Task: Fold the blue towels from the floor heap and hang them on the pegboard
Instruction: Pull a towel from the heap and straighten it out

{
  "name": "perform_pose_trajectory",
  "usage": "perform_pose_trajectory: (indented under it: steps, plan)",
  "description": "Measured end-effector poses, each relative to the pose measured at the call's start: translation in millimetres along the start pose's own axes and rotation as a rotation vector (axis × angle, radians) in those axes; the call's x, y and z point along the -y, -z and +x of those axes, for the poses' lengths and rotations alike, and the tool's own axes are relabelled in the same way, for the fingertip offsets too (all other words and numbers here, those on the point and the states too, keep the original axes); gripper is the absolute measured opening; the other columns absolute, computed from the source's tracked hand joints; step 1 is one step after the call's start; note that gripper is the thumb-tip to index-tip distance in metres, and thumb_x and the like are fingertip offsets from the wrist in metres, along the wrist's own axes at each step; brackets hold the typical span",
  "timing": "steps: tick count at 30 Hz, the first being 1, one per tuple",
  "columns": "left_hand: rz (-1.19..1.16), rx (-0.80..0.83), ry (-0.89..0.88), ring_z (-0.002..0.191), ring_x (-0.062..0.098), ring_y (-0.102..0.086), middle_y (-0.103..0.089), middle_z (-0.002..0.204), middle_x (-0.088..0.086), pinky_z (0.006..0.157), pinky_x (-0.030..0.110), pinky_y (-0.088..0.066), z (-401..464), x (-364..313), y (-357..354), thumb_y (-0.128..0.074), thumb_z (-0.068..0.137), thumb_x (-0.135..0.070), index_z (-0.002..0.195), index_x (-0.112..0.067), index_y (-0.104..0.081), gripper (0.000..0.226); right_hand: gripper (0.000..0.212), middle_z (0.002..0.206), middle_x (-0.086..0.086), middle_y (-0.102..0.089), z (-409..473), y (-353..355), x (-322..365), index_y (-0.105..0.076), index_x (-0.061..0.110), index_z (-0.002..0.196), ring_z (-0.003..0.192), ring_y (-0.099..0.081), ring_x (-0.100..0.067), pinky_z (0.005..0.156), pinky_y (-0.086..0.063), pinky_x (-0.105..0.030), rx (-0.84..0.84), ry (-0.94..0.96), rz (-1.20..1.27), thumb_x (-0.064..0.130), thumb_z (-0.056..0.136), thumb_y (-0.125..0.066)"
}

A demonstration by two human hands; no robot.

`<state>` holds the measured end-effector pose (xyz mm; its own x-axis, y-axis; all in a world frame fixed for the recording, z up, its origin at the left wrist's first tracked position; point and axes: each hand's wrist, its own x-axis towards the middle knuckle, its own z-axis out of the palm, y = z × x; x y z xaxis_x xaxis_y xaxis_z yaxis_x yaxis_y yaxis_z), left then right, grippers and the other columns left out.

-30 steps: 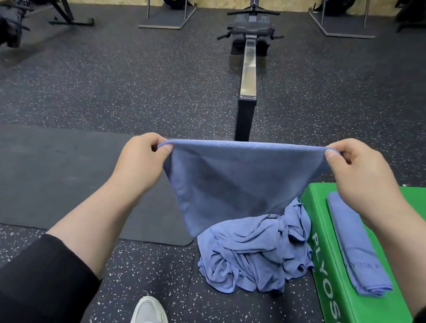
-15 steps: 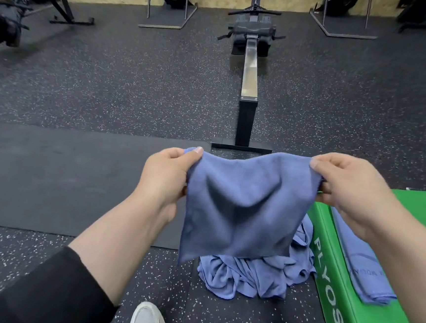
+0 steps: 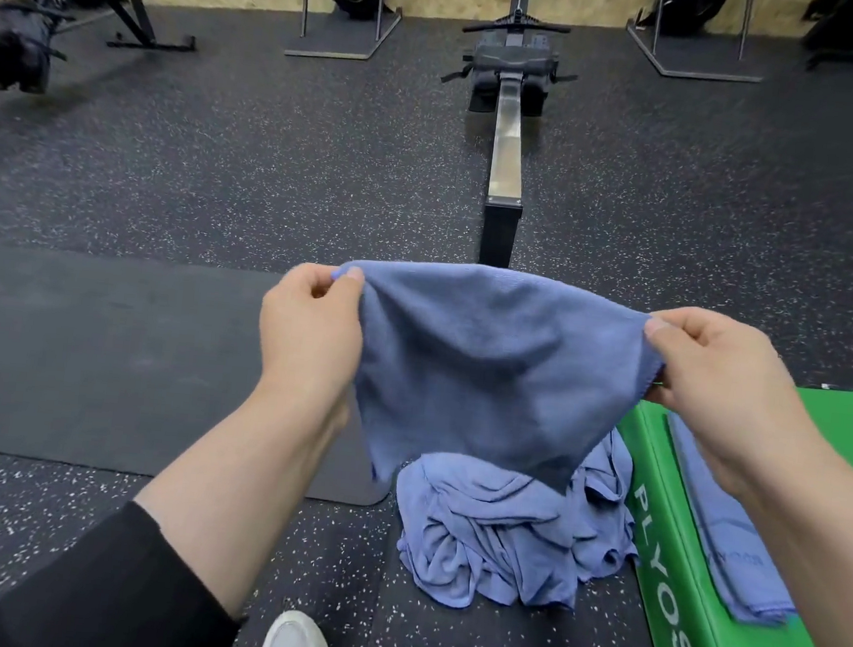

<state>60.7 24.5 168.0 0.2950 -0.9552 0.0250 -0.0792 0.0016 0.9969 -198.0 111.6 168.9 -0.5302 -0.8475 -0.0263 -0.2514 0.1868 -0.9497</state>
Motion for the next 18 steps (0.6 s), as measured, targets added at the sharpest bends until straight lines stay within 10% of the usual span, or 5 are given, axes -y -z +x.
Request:
perform_pose_trajectory:
  steps: [12, 18]
  plan:
    - [0.054, -0.012, 0.049, 0.065, 0.013, -0.036, -0.047, 0.067, -0.006, 0.059, 0.030, -0.030, 6, 4, 8, -0.064, 0.093, -0.023, 0.074, -0.020, -0.063, 0.019, 0.033, 0.076, 0.002, -0.067, -3, 17, 3, -0.074, 0.033, 0.088, 0.075, -0.054, -0.019, 0.075, -0.048, -0.044, -0.100, -0.020, -0.016, 0.050, 0.068, -0.054]
    - [-0.004, 0.038, 0.241, 0.059, 0.016, -0.030, -0.039, 0.062, 0.001, 0.054, 0.026, -0.026, -12, 8, -4, -0.069, 0.091, -0.017, 0.069, -0.016, -0.059, 0.024, 0.022, 0.066, -0.004, -0.062, -6, 6, 1, -0.070, 0.010, 0.077, 0.063, -0.055, -0.016, 0.060, -0.051, -0.031, 0.084, -0.074, 0.016, 0.011, 0.094, -0.057]
